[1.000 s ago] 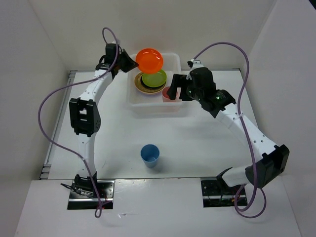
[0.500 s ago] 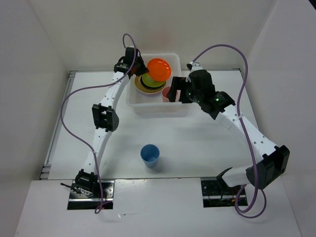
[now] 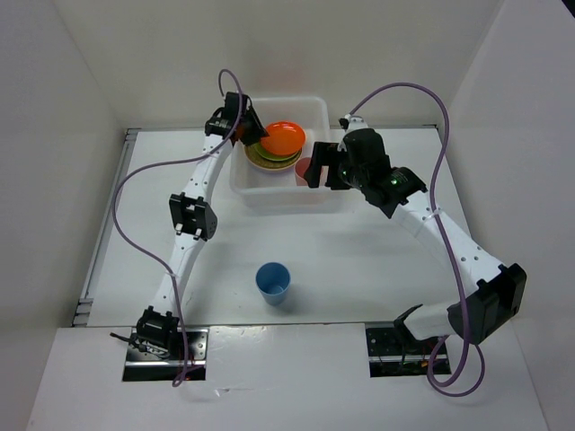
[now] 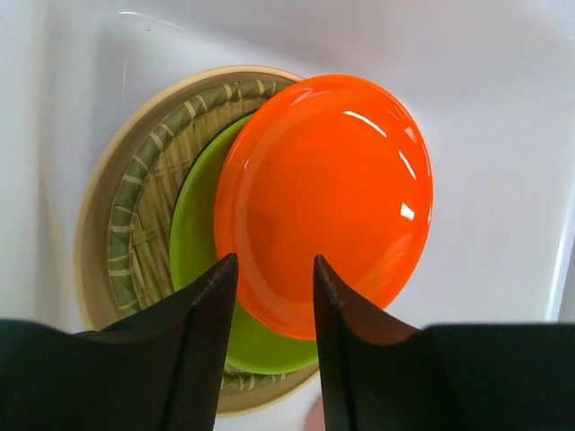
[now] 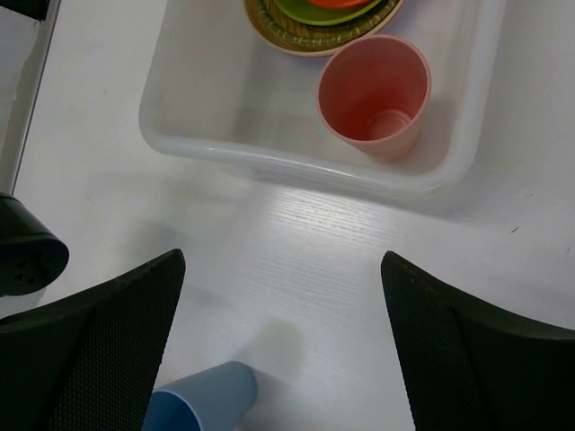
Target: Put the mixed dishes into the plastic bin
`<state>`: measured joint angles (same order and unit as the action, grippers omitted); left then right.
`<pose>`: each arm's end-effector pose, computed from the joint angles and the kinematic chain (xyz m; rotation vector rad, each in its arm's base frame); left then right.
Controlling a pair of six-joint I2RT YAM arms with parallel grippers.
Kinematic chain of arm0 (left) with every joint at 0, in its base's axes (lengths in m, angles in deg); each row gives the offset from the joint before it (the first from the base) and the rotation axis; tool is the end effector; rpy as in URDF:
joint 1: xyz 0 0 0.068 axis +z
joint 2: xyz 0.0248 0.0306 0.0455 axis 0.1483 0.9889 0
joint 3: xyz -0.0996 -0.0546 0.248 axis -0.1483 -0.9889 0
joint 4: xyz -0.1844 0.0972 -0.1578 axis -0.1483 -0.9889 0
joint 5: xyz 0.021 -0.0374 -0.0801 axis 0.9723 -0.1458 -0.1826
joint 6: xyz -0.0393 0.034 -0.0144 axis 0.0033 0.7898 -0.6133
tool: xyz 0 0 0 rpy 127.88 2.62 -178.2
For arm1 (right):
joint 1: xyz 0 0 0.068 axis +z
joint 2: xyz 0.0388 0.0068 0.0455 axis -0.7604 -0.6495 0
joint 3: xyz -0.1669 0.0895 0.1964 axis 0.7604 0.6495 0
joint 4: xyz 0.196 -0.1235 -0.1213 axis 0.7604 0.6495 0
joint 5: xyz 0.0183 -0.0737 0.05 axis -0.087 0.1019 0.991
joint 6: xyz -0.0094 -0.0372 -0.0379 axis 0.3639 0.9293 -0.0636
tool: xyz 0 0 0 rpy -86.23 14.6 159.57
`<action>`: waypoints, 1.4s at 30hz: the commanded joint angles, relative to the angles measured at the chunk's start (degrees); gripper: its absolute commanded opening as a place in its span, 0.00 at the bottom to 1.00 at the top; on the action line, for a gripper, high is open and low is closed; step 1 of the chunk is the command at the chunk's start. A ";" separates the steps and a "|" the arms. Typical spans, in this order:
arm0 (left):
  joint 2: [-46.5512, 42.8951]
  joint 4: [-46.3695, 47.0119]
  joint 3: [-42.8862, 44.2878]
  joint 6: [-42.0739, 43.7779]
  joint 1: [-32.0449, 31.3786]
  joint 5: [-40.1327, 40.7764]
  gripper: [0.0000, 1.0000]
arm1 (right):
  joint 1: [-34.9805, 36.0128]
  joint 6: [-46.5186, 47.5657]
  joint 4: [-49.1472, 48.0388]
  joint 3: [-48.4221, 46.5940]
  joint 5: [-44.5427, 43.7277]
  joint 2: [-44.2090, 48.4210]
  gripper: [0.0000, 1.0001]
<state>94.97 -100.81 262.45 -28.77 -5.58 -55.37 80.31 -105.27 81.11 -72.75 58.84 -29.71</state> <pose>0.5736 -0.1466 0.2325 -0.5648 2.1659 -0.6602 0.2612 0.1537 0.3784 -0.1135 2.1391 0.5094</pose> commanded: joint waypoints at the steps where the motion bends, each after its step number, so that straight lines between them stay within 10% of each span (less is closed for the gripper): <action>1: -1.37 0.40 2.44 -0.52 -0.04 0.36 0.47 | 0.57 -0.44 -0.33 0.19 -0.08 2.19 0.94; 9: -9.80 0.23 2.44 1.59 -1.10 -0.78 0.57 | 5.39 7.29 3.10 2.20 5.91 3.42 0.90; 23: -50.04 -13.91 2.44 17.94 -3.99 1.94 0.66 | 20.51 6.41 3.10 10.38 4.15 0.18 0.77; 42: -67.64 -24.21 1.23 21.90 -4.00 3.70 0.76 | 31.07 4.74 3.62 12.05 1.08 -8.96 0.52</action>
<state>32.44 -125.44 263.66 -8.60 -9.32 -52.88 110.58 -99.92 84.76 -61.07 62.09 -37.66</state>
